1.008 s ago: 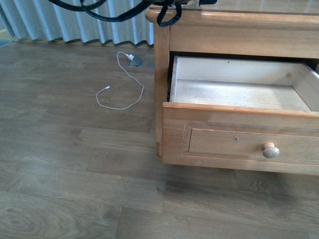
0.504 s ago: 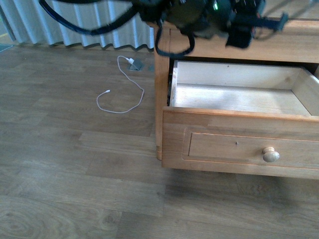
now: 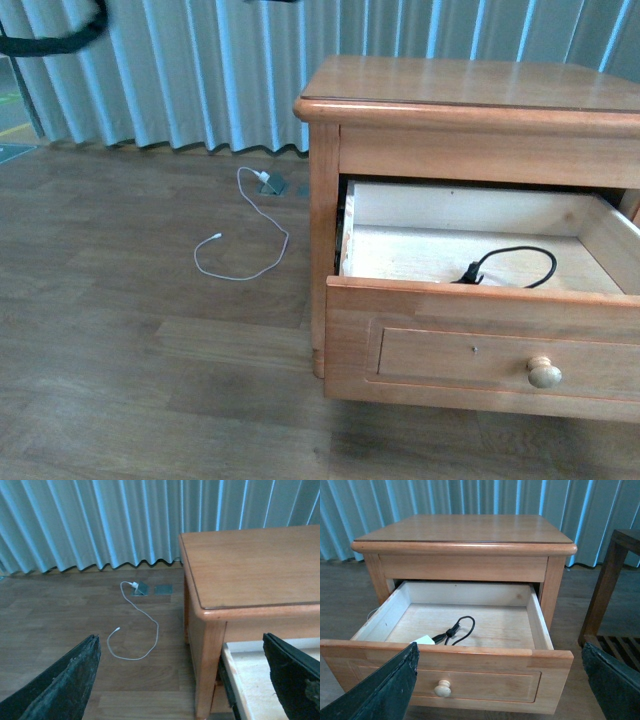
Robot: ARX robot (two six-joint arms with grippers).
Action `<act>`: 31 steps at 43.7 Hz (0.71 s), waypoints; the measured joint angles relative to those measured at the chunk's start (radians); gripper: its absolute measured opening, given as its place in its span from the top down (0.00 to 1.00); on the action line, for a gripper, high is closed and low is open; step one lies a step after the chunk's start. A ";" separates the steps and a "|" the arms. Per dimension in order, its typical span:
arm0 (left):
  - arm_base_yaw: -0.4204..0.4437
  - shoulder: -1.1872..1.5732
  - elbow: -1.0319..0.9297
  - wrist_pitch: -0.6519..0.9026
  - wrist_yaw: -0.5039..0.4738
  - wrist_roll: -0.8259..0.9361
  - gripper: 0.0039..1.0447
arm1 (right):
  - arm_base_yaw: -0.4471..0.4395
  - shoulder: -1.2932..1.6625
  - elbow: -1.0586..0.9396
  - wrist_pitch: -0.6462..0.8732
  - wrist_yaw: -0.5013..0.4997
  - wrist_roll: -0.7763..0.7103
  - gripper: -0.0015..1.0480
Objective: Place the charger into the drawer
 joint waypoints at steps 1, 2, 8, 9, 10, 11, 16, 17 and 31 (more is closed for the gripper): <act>0.003 -0.064 -0.055 -0.003 -0.015 0.000 0.06 | 0.000 0.000 0.000 0.000 0.000 0.000 0.08; 0.004 -0.128 -0.109 -0.008 -0.027 0.001 0.06 | 0.000 0.000 0.000 0.000 0.000 0.000 0.08; 0.006 -0.473 -0.352 -0.112 -0.143 -0.006 0.06 | 0.000 0.000 0.000 0.000 0.000 0.000 0.08; 0.002 -0.548 -0.391 -0.145 -0.175 -0.007 0.06 | 0.000 0.000 0.000 0.000 0.000 0.000 0.08; 0.000 -0.622 -0.427 -0.179 -0.209 -0.015 0.06 | 0.000 0.000 0.000 0.000 0.000 0.000 0.08; -0.007 -0.694 -0.457 -0.217 -0.242 -0.027 0.06 | 0.000 0.000 0.000 0.000 0.000 0.000 0.08; -0.082 -0.981 -0.557 -0.428 -0.390 -0.127 0.06 | 0.000 0.000 0.000 0.000 0.000 0.000 0.08; -0.087 -1.026 -0.571 -0.466 -0.399 -0.145 0.06 | 0.000 0.000 0.000 0.000 0.000 0.000 0.08; -0.078 -1.155 -0.615 -0.556 -0.395 -0.285 0.06 | 0.000 0.000 0.000 0.000 0.000 0.000 0.08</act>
